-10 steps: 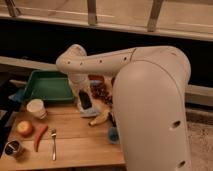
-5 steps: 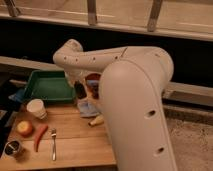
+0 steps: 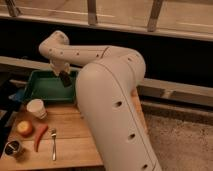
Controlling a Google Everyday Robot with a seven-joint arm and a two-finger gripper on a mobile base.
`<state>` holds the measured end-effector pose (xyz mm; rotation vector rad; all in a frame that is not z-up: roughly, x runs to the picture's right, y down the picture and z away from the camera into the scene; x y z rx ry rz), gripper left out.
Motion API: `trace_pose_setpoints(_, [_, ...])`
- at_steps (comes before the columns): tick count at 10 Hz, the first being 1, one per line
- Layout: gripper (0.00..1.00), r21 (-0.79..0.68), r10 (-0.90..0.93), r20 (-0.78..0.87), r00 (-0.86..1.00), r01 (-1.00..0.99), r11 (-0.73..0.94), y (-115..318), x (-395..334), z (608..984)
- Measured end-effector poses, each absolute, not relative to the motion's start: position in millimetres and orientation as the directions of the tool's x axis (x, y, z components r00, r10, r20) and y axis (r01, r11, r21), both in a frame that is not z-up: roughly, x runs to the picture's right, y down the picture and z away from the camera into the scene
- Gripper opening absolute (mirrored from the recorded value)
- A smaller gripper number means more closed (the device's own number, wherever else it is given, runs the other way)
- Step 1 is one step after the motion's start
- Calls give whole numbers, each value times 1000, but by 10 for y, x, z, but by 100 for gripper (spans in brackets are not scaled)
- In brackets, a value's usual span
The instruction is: Wipe tray with eraser
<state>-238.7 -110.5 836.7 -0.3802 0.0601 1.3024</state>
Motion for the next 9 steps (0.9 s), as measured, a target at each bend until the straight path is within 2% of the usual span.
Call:
trace_pose_setpoints(5, [0, -254, 940, -224, 258, -947, 199, -1111, -2442, 8427])
trace_pose_setpoints(9, [0, -369, 956, -158, 246, -913, 173, -1062, -2788, 8781])
